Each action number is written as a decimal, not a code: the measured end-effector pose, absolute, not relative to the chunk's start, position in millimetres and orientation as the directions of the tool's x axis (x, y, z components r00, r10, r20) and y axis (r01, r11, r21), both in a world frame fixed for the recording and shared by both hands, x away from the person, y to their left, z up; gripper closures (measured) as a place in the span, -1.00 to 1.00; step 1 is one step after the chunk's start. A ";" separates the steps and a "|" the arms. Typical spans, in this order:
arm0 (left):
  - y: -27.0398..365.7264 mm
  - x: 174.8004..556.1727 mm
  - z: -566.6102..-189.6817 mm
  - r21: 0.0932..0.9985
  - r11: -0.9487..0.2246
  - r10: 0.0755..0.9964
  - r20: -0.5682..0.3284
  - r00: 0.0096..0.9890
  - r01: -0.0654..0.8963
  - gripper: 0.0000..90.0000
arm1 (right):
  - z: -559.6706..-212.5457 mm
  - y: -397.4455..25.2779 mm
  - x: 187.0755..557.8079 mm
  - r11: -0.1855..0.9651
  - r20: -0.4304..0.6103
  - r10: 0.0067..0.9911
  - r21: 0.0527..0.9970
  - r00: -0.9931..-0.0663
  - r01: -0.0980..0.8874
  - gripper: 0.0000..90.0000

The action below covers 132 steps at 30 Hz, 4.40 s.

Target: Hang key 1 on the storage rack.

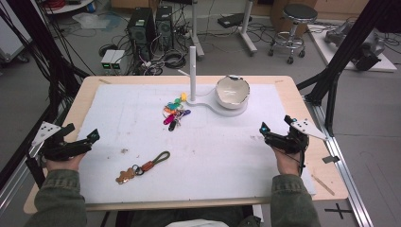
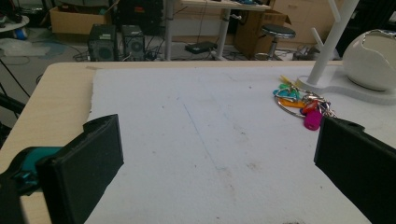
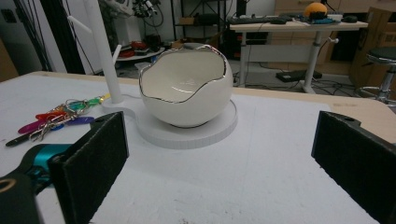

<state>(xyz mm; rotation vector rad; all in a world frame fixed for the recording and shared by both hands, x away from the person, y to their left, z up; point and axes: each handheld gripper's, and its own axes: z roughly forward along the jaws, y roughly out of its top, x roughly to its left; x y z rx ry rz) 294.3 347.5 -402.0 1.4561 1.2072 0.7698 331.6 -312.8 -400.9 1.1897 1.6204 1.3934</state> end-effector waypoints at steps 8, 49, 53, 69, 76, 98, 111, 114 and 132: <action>348.5 294.6 -401.8 0.959 0.062 0.948 -0.144 0.285 0.278 -0.96 | -401.3 -313.6 330.7 -0.002 0.078 0.936 0.977 -0.344 0.215 -0.94; 298.1 294.0 -386.7 0.933 -0.110 0.867 -0.079 0.493 0.342 -0.96 | -402.0 -313.2 331.8 -0.001 0.084 0.927 0.975 -0.364 0.222 -0.94; 294.1 294.0 -386.1 0.929 -0.121 0.858 -0.080 0.507 0.350 -0.96 | -402.1 -313.4 332.1 0.001 0.083 0.927 0.975 -0.366 0.223 -0.94; 275.4 295.6 -389.3 0.885 -0.223 0.803 -0.071 0.592 0.408 -0.96 | -402.2 -313.0 332.4 0.001 0.085 0.924 0.974 -0.373 0.225 -0.94; 267.6 294.6 -390.6 0.868 -0.262 0.782 -0.065 0.620 0.422 -0.96 | -402.2 -312.9 332.3 0.002 0.084 0.924 0.974 -0.374 0.225 -0.94; 242.4 292.7 -398.7 0.797 -0.402 0.715 -0.036 0.698 0.452 -0.96 | -402.6 -312.5 332.8 0.011 0.078 0.922 0.974 -0.378 0.227 -0.93; 228.1 292.6 -405.1 0.760 -0.463 0.671 -0.036 0.741 0.456 -0.95 | -402.7 -312.1 332.8 0.011 0.080 0.922 0.973 -0.380 0.232 -0.94; 224.3 292.4 -407.1 0.749 -0.477 0.665 -0.036 0.746 0.461 -0.95 | -402.7 -312.0 332.8 0.013 0.077 0.922 0.973 -0.379 0.230 -0.93; 207.6 296.4 -421.5 0.665 -0.578 0.613 -0.030 0.790 0.474 -0.94 | -403.3 -310.3 333.3 0.030 0.064 0.920 0.972 -0.386 0.233 -0.93</action>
